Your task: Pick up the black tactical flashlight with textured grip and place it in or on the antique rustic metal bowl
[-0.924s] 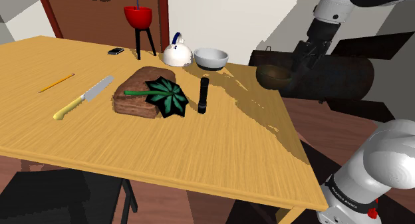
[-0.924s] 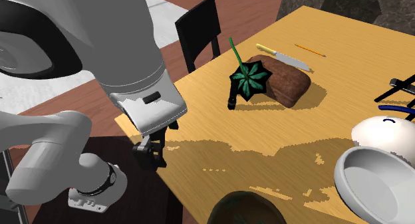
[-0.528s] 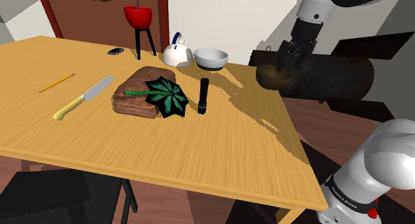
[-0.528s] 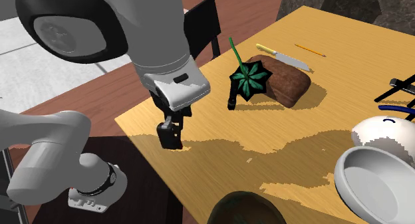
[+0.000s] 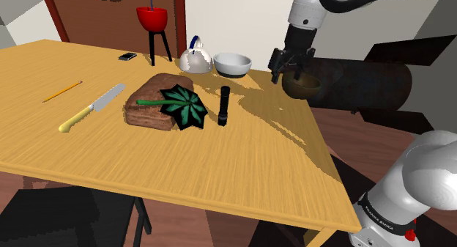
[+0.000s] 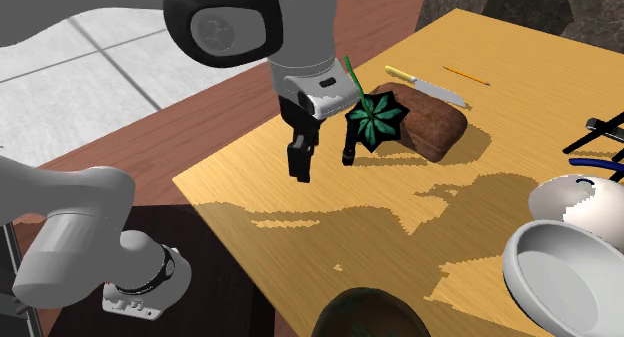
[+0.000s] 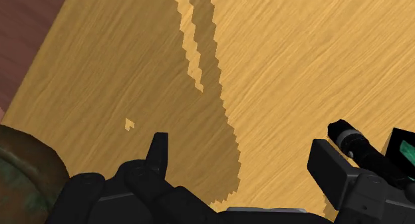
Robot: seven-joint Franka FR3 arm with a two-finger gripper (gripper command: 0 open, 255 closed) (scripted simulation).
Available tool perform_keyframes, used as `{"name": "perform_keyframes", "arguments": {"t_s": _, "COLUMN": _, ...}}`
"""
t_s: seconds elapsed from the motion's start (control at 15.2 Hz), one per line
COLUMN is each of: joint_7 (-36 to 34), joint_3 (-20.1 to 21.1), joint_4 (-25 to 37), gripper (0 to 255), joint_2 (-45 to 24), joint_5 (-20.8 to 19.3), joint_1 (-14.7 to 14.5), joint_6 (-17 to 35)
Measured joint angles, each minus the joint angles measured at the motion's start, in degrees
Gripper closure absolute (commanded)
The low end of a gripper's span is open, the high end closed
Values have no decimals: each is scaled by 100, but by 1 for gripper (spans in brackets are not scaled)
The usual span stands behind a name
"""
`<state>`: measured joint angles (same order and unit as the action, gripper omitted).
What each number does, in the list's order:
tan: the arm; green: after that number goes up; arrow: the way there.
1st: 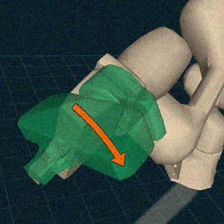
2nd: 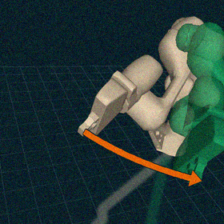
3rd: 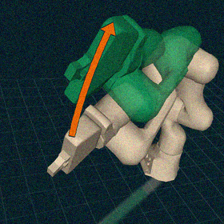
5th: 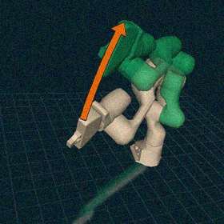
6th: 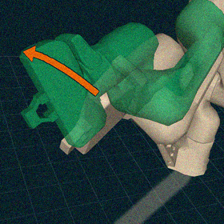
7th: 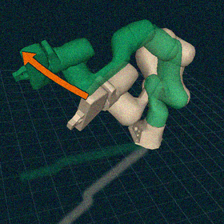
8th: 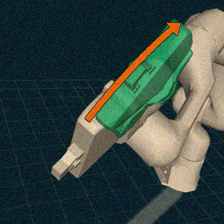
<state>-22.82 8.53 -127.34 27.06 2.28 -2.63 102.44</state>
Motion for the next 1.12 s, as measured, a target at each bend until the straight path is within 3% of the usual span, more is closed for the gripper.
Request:
{"name": "perform_keyframes", "arguments": {"t_s": 0.53, "joint_7": -1000, "joint_3": 641, "joint_4": 1277, "gripper": 0, "joint_2": -1550, "joint_5": -38, "joint_1": -163, "joint_6": 164}}
{"name": "perform_keyframes", "arguments": {"t_s": 0.92, "joint_7": -1724, "joint_3": 984, "joint_4": 2504, "gripper": 0, "joint_2": -2785, "joint_5": -308, "joint_1": -356, "joint_6": 60}}
{"name": "perform_keyframes", "arguments": {"t_s": 1.12, "joint_7": -1850, "joint_3": 1026, "joint_4": 2561, "gripper": 0, "joint_2": -3014, "joint_5": -373, "joint_1": -405, "joint_6": 208}}
